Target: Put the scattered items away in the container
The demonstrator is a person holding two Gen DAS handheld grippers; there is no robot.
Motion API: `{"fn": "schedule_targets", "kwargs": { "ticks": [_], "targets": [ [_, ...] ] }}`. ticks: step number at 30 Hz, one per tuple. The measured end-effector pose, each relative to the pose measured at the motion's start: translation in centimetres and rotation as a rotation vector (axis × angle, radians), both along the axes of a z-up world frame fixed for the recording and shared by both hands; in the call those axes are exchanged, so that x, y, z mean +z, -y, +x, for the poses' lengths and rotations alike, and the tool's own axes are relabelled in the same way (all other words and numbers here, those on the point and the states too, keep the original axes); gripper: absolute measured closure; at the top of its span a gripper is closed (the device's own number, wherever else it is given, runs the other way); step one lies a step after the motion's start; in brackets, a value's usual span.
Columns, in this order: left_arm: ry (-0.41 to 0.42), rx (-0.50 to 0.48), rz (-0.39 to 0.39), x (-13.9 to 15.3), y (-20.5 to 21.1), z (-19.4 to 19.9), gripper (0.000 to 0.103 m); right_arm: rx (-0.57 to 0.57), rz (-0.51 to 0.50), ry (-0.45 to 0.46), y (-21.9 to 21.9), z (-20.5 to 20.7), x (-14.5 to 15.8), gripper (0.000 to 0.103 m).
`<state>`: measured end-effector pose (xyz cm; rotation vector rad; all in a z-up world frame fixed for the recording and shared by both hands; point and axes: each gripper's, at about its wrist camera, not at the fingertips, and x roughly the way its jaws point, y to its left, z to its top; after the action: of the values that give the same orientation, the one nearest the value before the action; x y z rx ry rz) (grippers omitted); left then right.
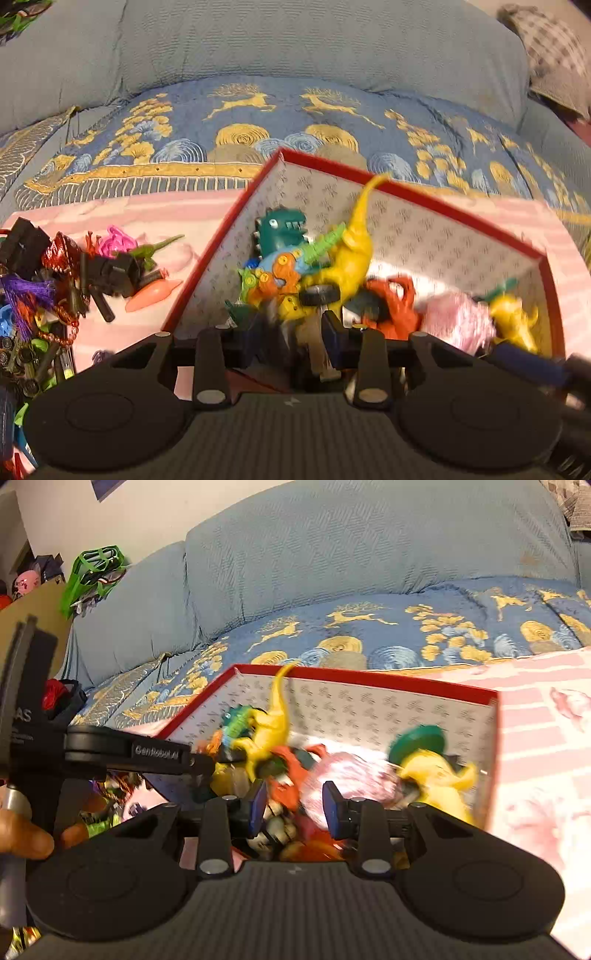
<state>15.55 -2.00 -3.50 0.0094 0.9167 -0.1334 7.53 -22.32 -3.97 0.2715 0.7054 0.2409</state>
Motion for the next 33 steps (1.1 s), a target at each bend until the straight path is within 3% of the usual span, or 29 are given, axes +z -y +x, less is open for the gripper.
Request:
{"fn": "schedule_targets", "kwargs": {
  "ticks": [3,6,10,14,17,19,21,22,24,27,30,33],
  "targets": [
    [-0.029,-0.006,0.039,-0.1,1.0,-0.9,0.059,-0.028,-0.014,-0.043,1.7,-1.1,-0.7,0.071],
    [-0.061,-0.014,0.039,0.1,1.8,-1.8,0.058,-0.081,-0.104,-0.048,2.8,-2.4,-0.8,0.080],
    [-0.092,-0.011,-0.010,0.1,3.0,-3.0,0.057,-0.080,-0.238,-0.106,3.5,-2.0,-0.5,0.103],
    [-0.113,-0.051,-0.022,0.1,5.2,-5.1,0.055,-0.118,-0.314,-0.154,5.0,-1.2,-0.6,0.103],
    [-0.144,-0.060,-0.100,-0.1,5.8,-6.1,0.052,-0.154,-0.364,-0.147,6.2,-1.1,-0.8,0.103],
    [-0.158,-0.024,-0.105,-0.5,5.7,-6.4,0.059,-0.175,-0.388,-0.139,6.9,-1.0,-0.9,0.103],
    [-0.131,-0.020,-0.141,-0.2,5.2,-7.2,0.060,-0.177,-0.371,-0.123,7.2,-1.2,-0.6,0.103],
    [-0.108,-0.031,-0.179,0.3,4.7,-7.8,0.060,-0.179,-0.342,-0.102,7.2,-1.6,-0.1,0.094],
    [-0.058,-0.046,-0.233,1.4,3.8,-9.1,0.059,-0.168,-0.294,-0.047,6.7,-2.5,1.1,0.087],
    [0.012,-0.024,-0.271,3.2,1.4,-10.5,0.057,-0.118,-0.195,0.023,4.3,-3.7,2.7,0.085],
    [0.068,0.086,-0.299,4.3,-3.2,-11.6,0.055,-0.045,-0.099,0.076,0.7,-4.8,3.9,0.079],
    [0.110,0.221,-0.242,4.6,-7.8,-12.0,0.051,0.063,-0.041,0.105,-3.5,-5.6,4.8,0.076]
  ]
}}
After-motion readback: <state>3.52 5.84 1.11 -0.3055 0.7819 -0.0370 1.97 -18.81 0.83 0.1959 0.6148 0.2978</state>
